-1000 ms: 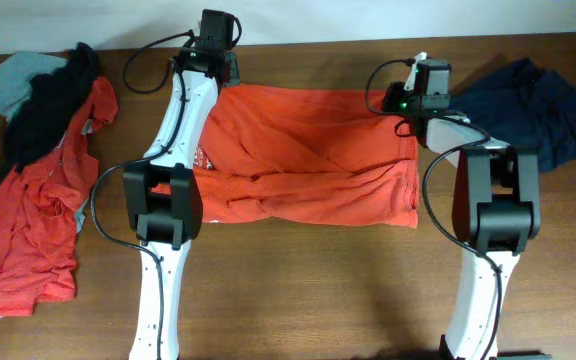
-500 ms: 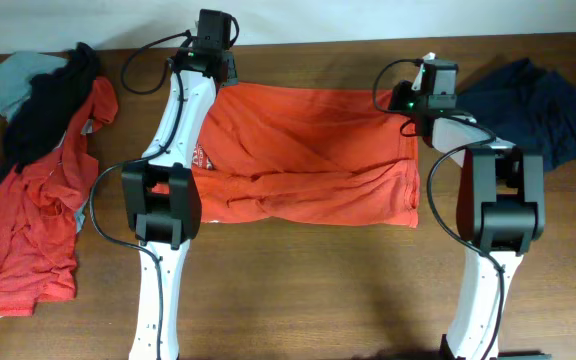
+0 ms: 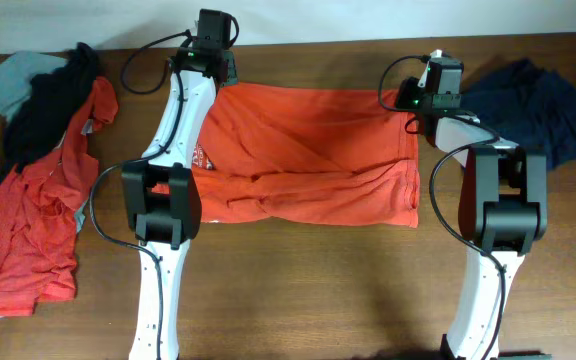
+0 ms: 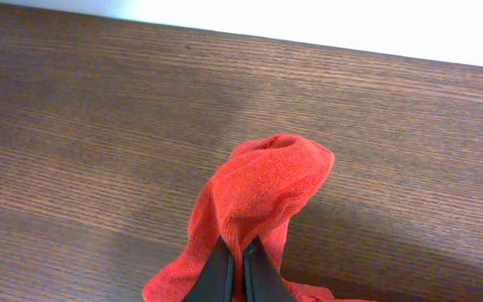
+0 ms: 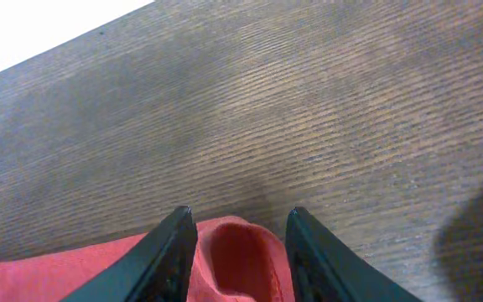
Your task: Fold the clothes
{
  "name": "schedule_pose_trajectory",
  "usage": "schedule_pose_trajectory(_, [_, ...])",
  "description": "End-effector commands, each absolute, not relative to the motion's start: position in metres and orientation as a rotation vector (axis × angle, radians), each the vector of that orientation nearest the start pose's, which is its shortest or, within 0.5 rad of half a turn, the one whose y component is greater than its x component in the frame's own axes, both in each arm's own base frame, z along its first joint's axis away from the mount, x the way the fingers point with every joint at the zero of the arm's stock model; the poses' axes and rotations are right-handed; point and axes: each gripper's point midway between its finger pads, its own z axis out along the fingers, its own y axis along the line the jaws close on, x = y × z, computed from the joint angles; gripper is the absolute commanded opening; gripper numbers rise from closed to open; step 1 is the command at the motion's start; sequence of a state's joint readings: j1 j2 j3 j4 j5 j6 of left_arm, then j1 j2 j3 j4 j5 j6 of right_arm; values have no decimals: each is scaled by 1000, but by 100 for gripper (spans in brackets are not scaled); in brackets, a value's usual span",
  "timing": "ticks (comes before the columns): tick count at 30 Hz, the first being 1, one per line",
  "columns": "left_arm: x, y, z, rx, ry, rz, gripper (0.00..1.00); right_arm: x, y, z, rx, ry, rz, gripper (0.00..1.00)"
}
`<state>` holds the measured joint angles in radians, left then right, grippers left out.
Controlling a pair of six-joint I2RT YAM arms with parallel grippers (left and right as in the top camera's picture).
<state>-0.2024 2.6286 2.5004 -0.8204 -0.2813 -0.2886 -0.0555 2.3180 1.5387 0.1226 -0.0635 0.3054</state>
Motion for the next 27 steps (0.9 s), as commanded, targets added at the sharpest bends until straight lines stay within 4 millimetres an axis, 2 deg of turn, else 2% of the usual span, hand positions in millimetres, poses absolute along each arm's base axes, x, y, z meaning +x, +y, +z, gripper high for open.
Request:
schedule_pose_trajectory(1, [642, -76, 88, -252, 2428, 145, 0, 615, -24, 15, 359, 2211, 182, 42])
schedule_pose_trajectory(8, [642, -80, 88, -246, 2431, 121, 0, 616, -19, 15, 349, 2204, 187, 43])
schedule_pose_trajectory(11, [642, -80, 88, -246, 2430, 121, 0, 617, -13, 16, 337, 2204, 191, 50])
schedule_pose_trajectory(14, [642, -80, 88, -246, 2430, 121, 0, 617, -7, 16, 327, 2205, 196, 60])
schedule_pose_trajectory(20, [642, -80, 88, -246, 2430, 121, 0, 617, -4, 15, 323, 2207, 199, 62])
schedule_pose_trajectory(24, [642, -80, 88, -246, 2430, 121, 0, 616, -4, 11, 324, 2215, 198, 60])
schedule_pose_trajectory(26, [643, -81, 88, -244, 2430, 114, 0, 615, -4, 6, 327, 2223, 196, 51])
schedule_pose_trajectory(27, [643, -82, 88, -241, 2431, 106, 0, 614, -5, 1, 329, 2231, 193, 41])
